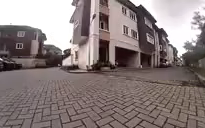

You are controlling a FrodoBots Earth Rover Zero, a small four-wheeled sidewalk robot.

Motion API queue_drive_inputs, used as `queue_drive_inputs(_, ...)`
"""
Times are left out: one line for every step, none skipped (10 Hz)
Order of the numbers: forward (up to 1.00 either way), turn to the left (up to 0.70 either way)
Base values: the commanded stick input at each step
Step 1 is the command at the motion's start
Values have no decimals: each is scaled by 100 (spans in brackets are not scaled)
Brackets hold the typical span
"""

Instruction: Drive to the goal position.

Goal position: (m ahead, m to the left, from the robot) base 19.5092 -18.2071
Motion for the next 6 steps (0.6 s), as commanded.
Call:
queue_drive_inputs(50, 0)
queue_drive_inputs(50, 0)
queue_drive_inputs(50, -1)
queue_drive_inputs(50, -32)
queue_drive_inputs(50, -50)
queue_drive_inputs(50, -50)
